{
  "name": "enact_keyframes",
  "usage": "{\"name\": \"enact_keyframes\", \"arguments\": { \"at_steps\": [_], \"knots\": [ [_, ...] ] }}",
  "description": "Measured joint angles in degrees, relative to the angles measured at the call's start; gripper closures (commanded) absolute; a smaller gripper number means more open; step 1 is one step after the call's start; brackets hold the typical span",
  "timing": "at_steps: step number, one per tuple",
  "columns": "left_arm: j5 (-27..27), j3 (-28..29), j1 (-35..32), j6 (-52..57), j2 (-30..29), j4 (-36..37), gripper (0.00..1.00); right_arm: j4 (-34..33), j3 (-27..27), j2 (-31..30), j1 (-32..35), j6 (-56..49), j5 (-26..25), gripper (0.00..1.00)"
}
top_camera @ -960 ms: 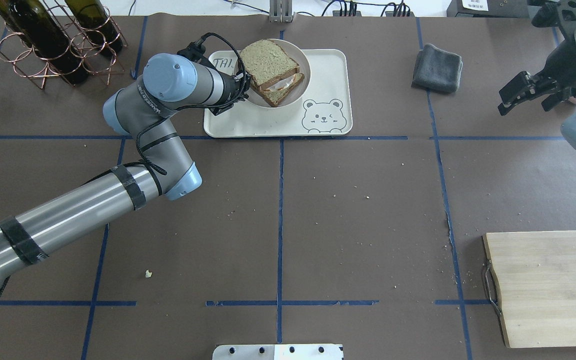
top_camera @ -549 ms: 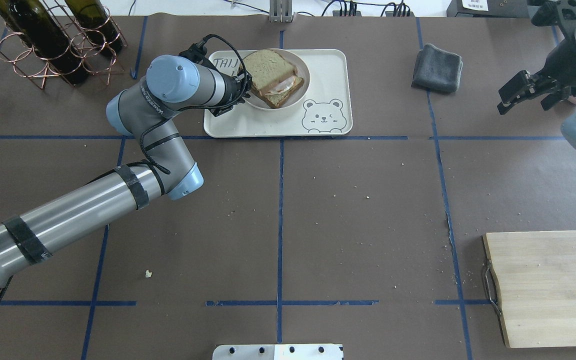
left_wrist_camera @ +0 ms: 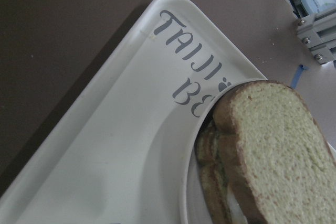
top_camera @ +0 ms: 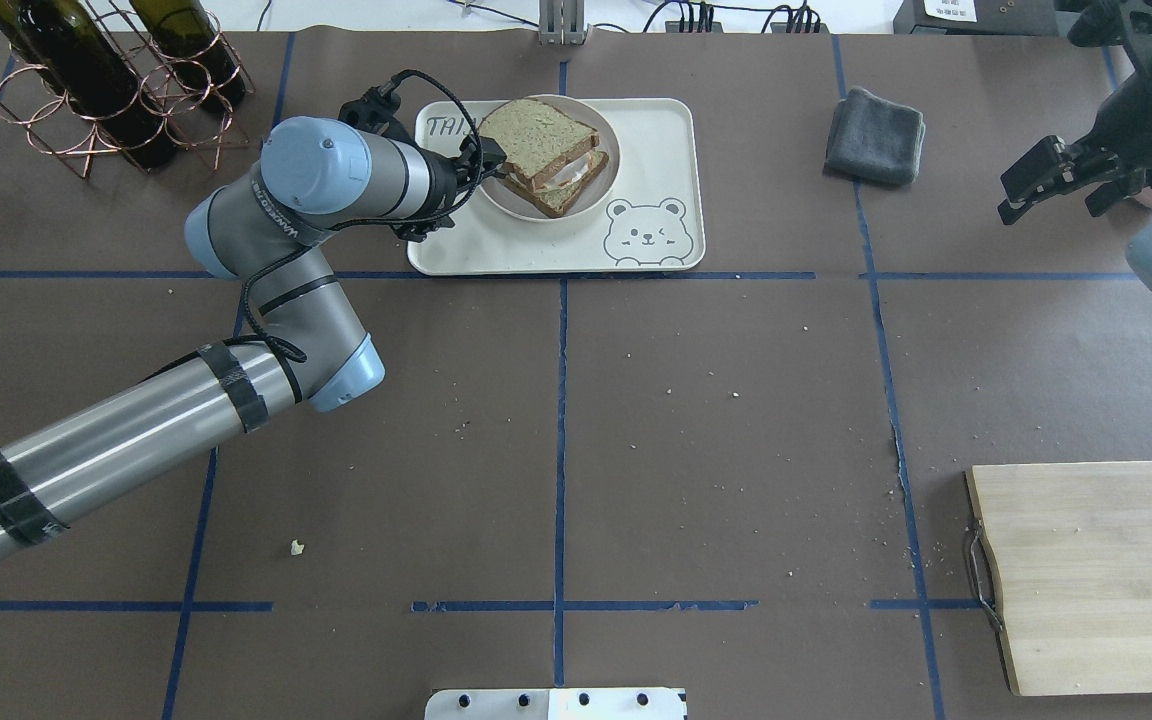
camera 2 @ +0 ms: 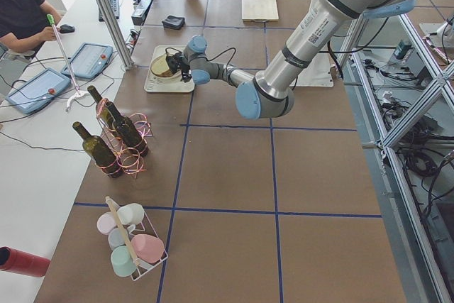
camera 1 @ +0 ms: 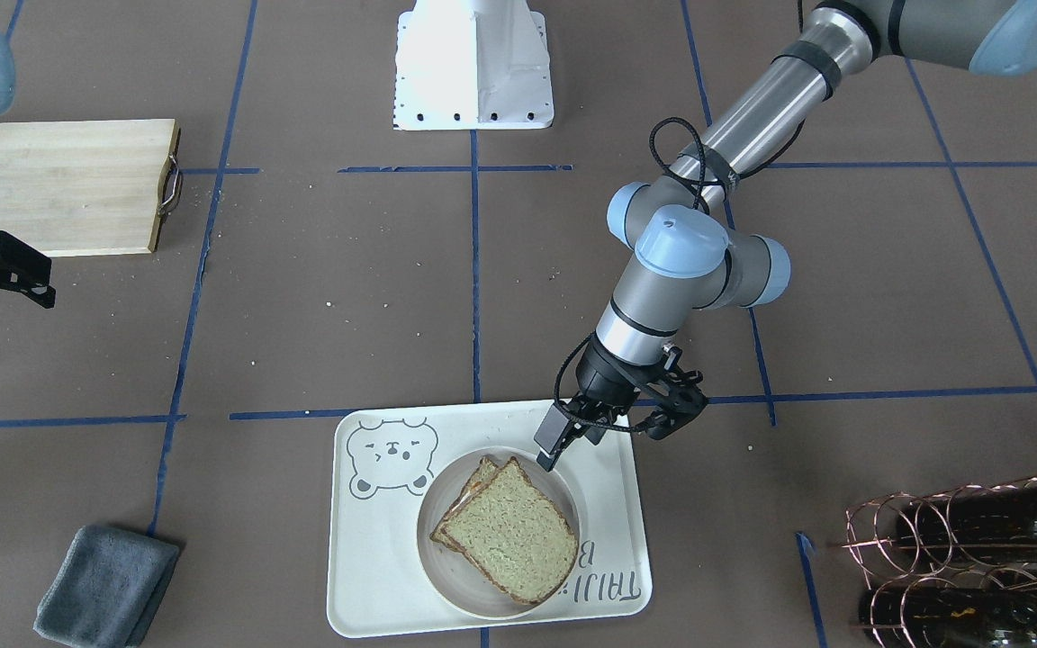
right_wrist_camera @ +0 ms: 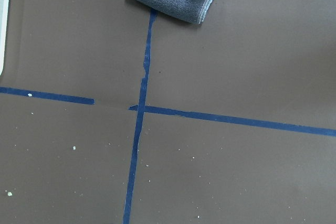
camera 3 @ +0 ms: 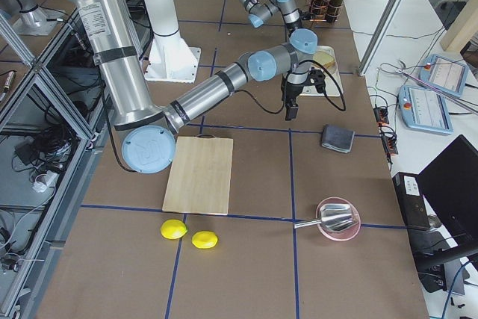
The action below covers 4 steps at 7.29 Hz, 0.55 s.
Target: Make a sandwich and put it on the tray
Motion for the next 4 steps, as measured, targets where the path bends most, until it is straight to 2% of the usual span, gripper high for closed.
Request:
{"name": "enact_keyframes", "arguments": {
  "at_steps": [2,4],
  "knots": [
    [-0.9,-9.4,-0.4,6.5,5.1,5.1,0.00,0.0,0.1,-0.2,0.7,0.0,-0.2,0.00],
    [-3.9,-22.3,-2.8,17.8,12.1,14.2,0.00,-0.1,0.4,-1.5,2.1,-0.4,-0.8,0.00]
  ]
}}
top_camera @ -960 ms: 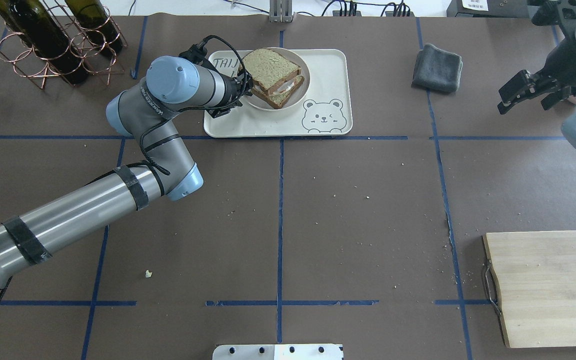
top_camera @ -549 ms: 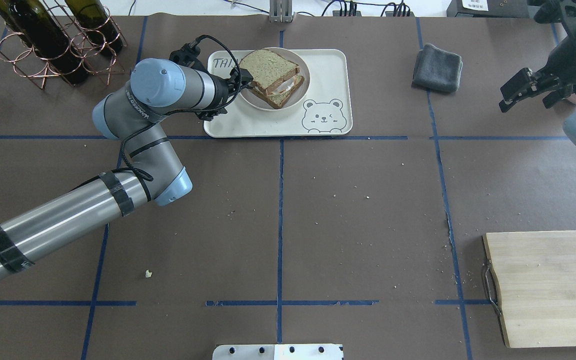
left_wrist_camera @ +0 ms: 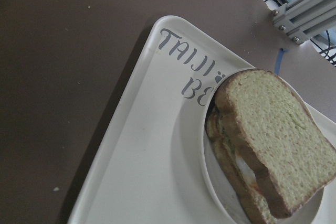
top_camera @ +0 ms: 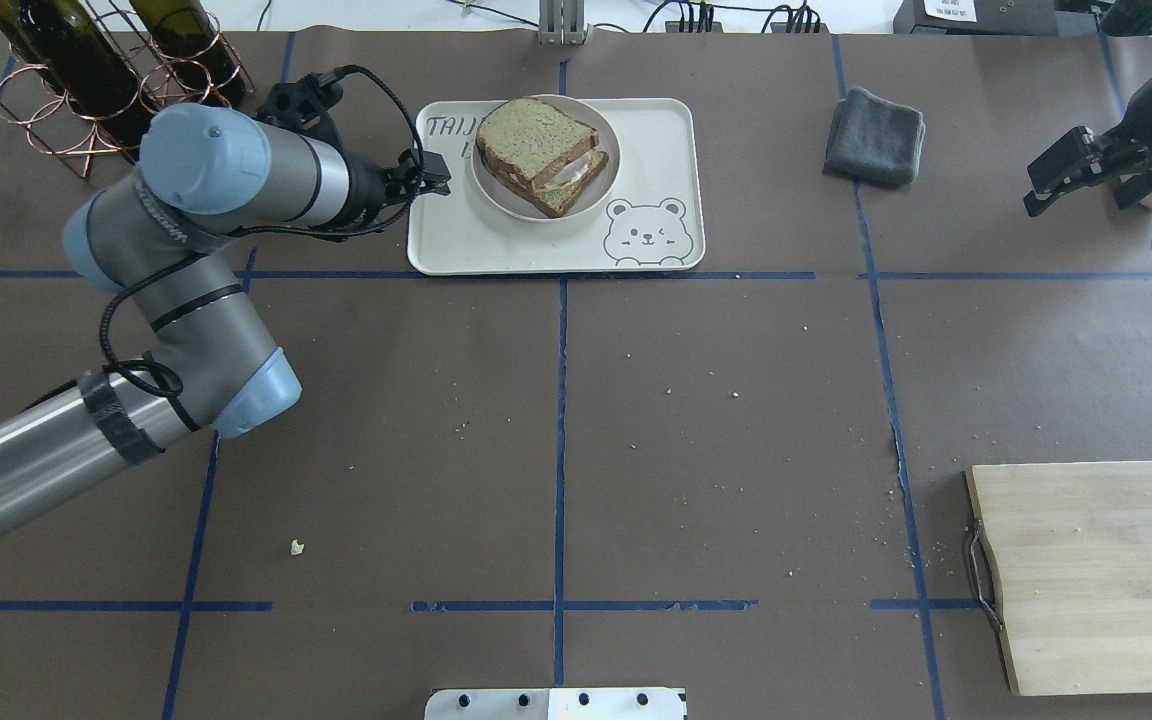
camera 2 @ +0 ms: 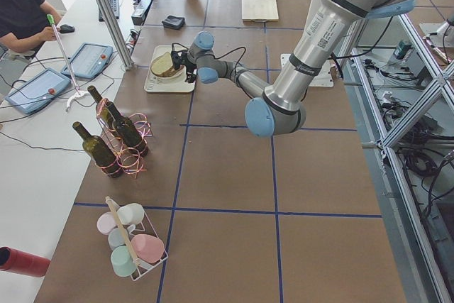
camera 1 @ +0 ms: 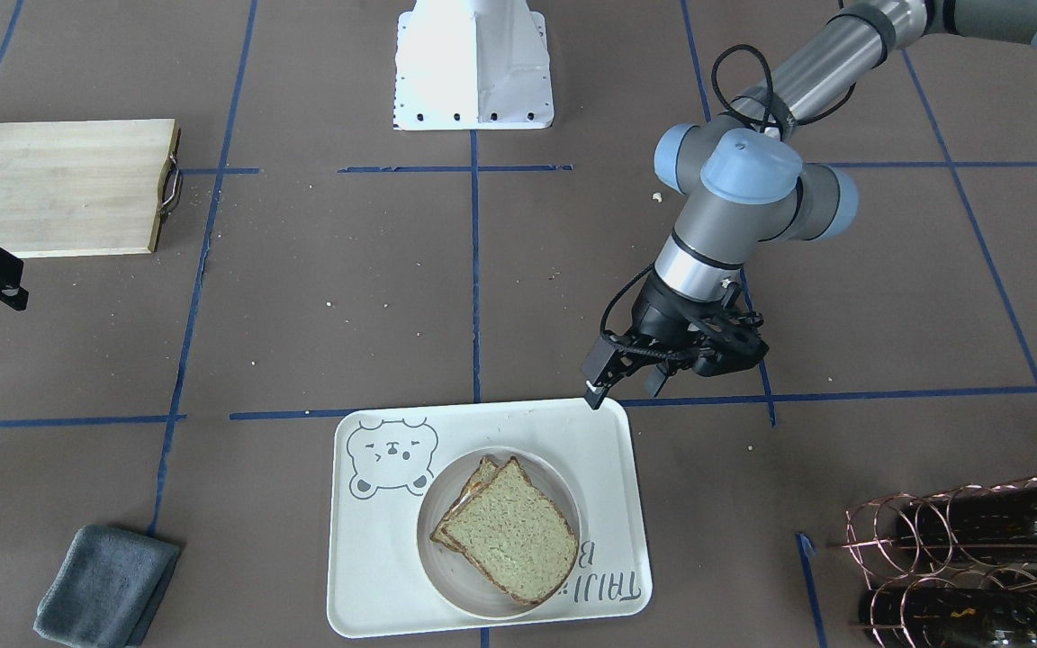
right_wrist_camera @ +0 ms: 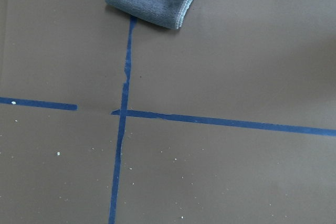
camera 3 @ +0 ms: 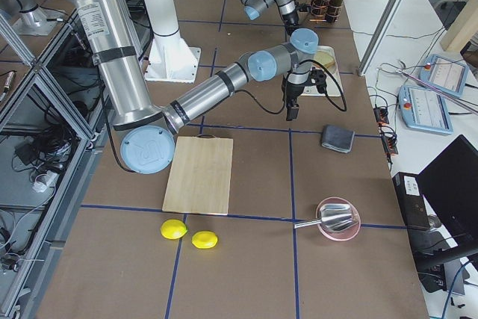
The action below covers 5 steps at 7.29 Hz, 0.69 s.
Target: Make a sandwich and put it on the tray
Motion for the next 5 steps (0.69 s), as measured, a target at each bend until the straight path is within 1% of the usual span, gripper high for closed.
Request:
{"name": "enact_keyframes", "arguments": {
  "at_steps": [1,2,3,4,5],
  "knots": [
    [-0.7,-6.9,-2.0,8.0,2.7,7.6,0.00,0.0,0.1,-1.0,0.7,-1.1,-1.0,0.00],
    [-0.9,-12.2,-4.7,16.9,4.1,15.3,0.00,0.0,0.0,-2.3,1.3,-3.4,-2.6,0.00],
    [-1.0,-15.6,-7.9,26.4,5.1,21.6,0.00,-0.3,-0.2,-3.7,2.7,-7.3,-3.7,0.00],
    [-1.1,-17.2,-10.5,34.6,6.5,24.9,0.00,-1.6,-0.4,-4.6,4.5,-11.7,-4.1,0.00],
    [-1.3,-17.9,-13.0,42.7,8.5,26.2,0.00,-3.8,-0.5,-4.9,6.4,-16.5,-4.6,0.00]
  ]
}}
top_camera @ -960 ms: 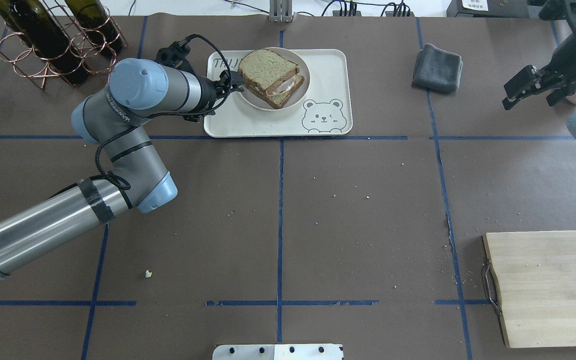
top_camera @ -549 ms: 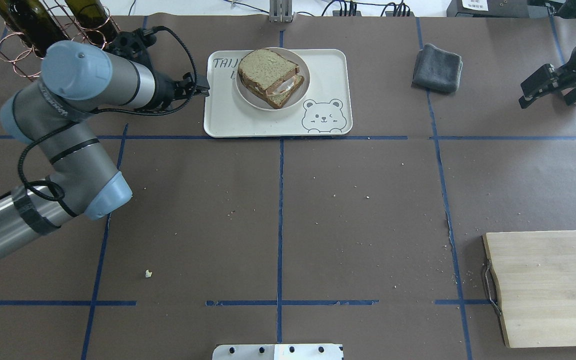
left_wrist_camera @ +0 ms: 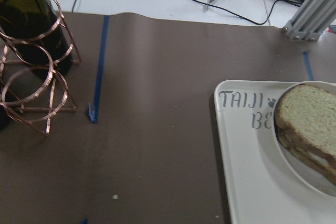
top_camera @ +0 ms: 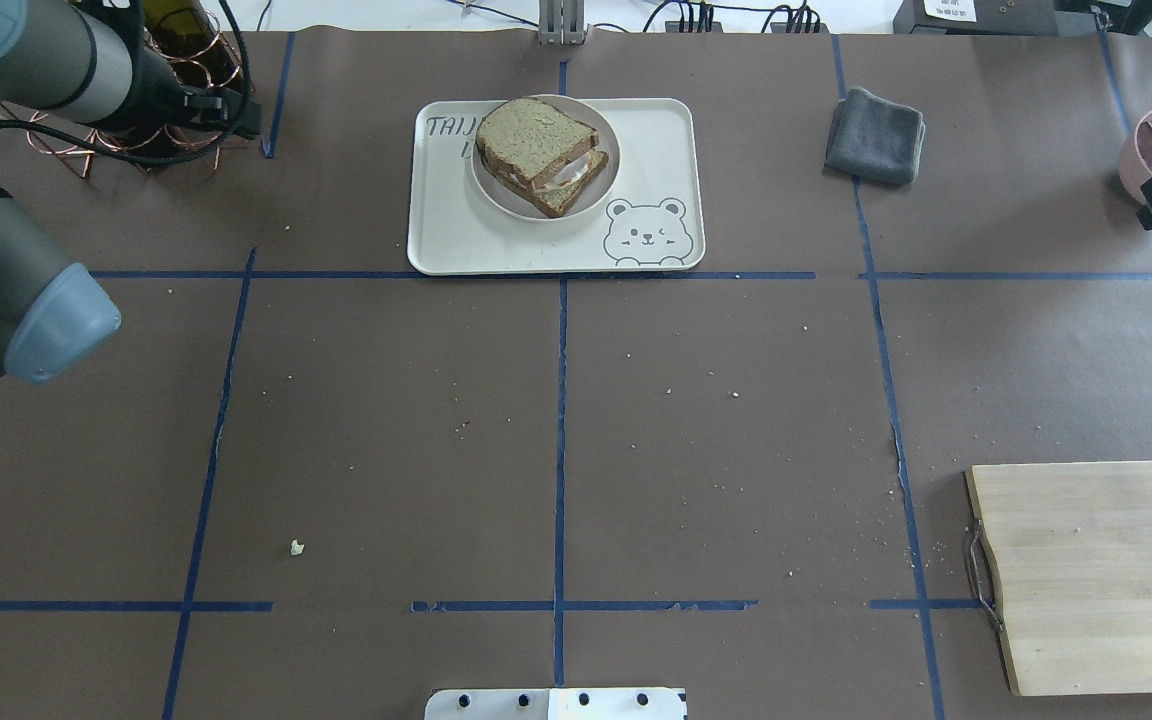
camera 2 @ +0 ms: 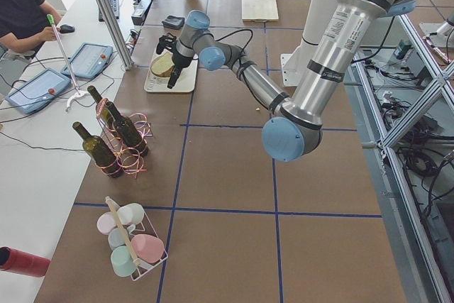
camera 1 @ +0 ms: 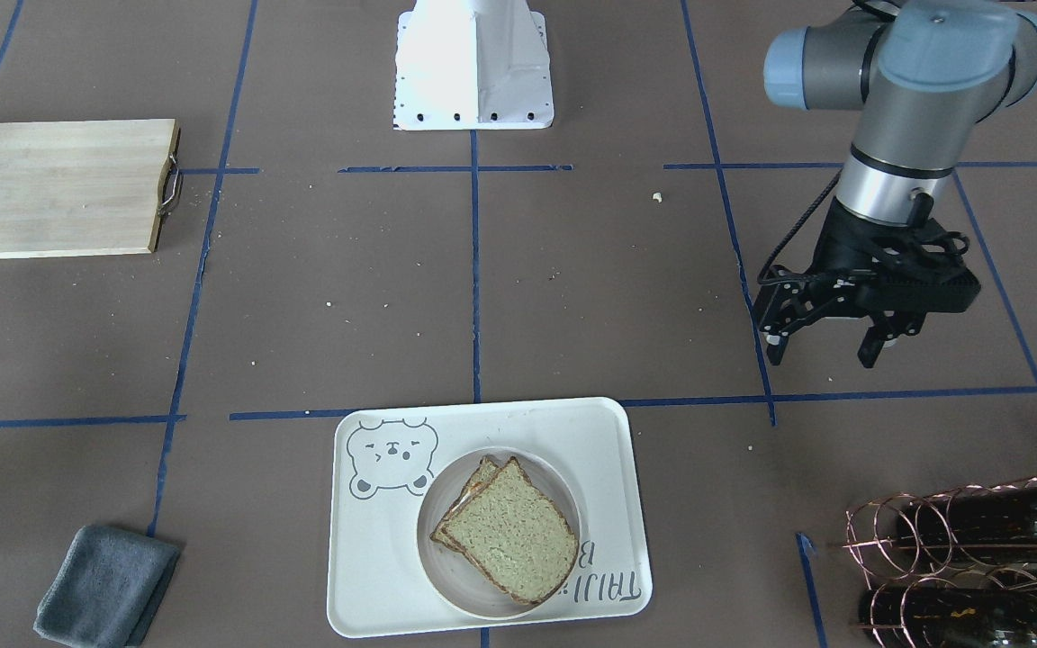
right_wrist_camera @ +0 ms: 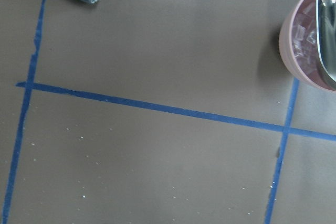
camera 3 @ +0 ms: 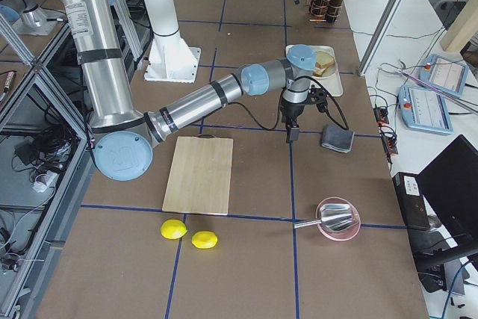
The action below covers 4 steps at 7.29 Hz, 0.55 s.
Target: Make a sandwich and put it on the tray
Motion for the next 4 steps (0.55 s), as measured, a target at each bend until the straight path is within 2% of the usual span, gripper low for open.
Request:
{"name": "enact_keyframes", "arguments": {
  "at_steps": [2,4],
  "knots": [
    [-2.9,0.0,-5.9,15.9,4.6,0.4,0.00,-3.3,-0.2,-0.9,3.4,-7.7,-0.5,0.00],
    [-11.0,0.2,-15.1,30.9,10.1,-0.3,0.00,-3.5,0.3,-2.7,5.5,-8.9,0.7,0.00]
  ]
}}
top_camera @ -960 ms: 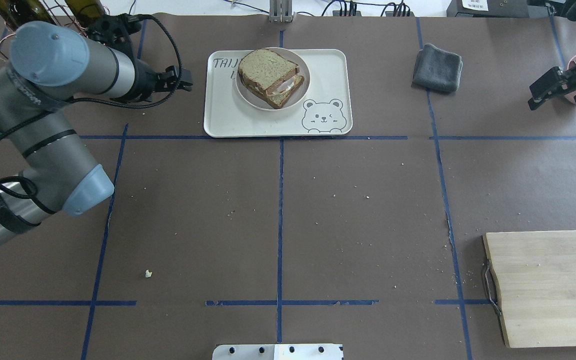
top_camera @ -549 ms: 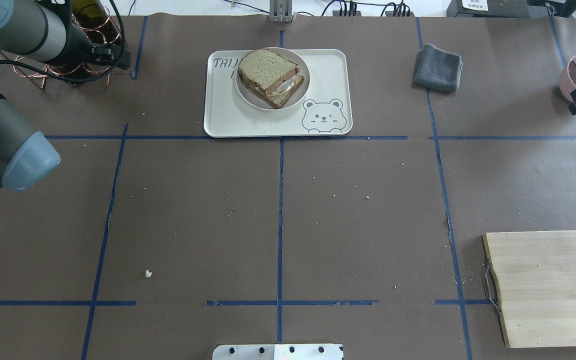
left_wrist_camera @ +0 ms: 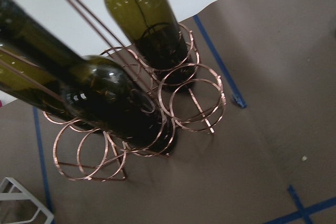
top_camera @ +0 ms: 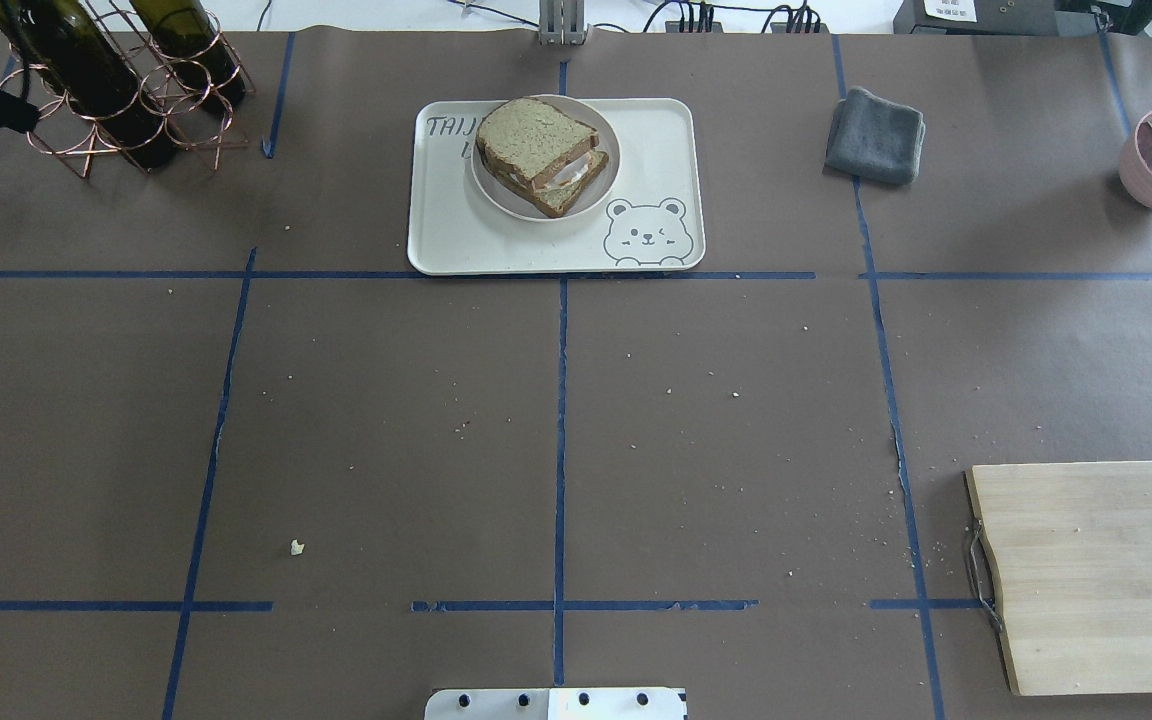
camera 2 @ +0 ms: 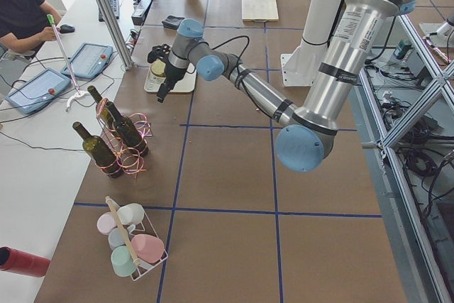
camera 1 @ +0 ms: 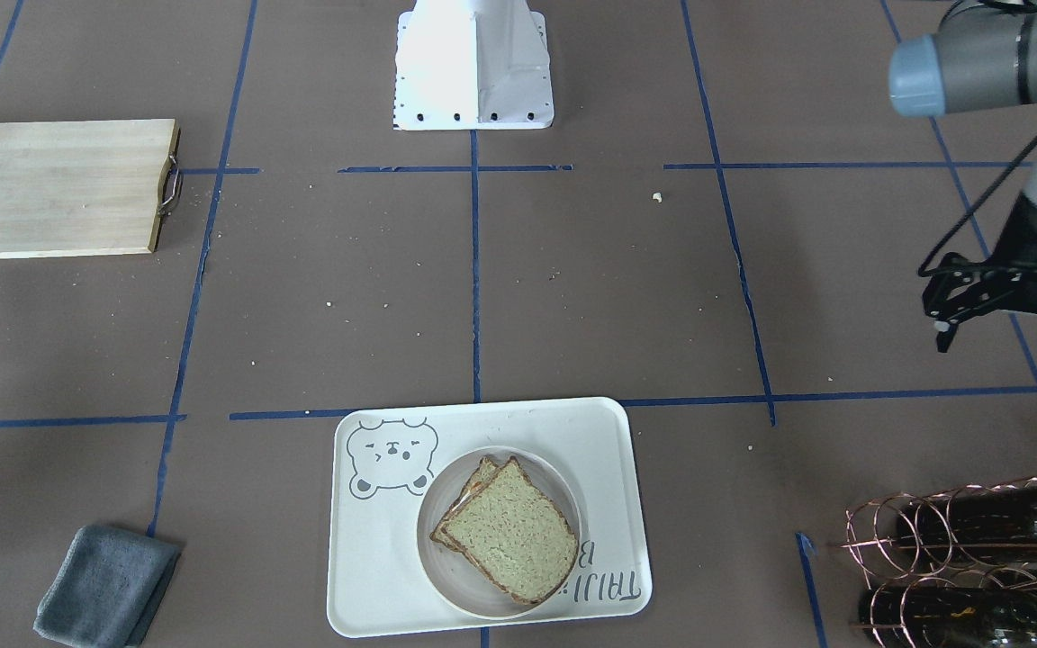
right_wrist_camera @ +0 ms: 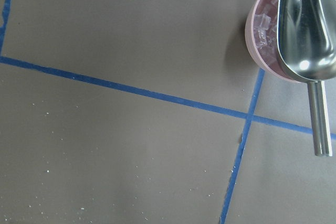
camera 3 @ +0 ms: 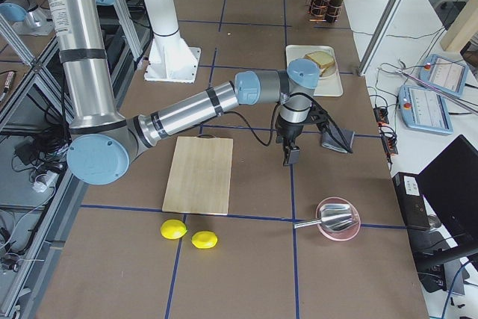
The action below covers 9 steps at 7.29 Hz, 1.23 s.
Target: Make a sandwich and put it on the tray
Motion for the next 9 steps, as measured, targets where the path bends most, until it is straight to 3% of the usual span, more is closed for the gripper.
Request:
{"name": "enact_keyframes", "arguments": {
  "at_steps": [2,5,9],
  "knots": [
    [-8.0,0.5,-5.6,4.2,2.7,-0.6,0.00,0.3,0.3,-0.6,0.3,3.0,0.6,0.00],
    [-10.1,4.2,-8.1,5.1,6.6,-1.4,0.00,0.3,-0.3,-1.9,0.4,4.2,0.9,0.00],
    [-12.6,6.3,-13.5,10.9,7.3,11.5,0.00,0.7,-1.0,-4.8,2.0,4.3,7.1,0.00]
  ]
}}
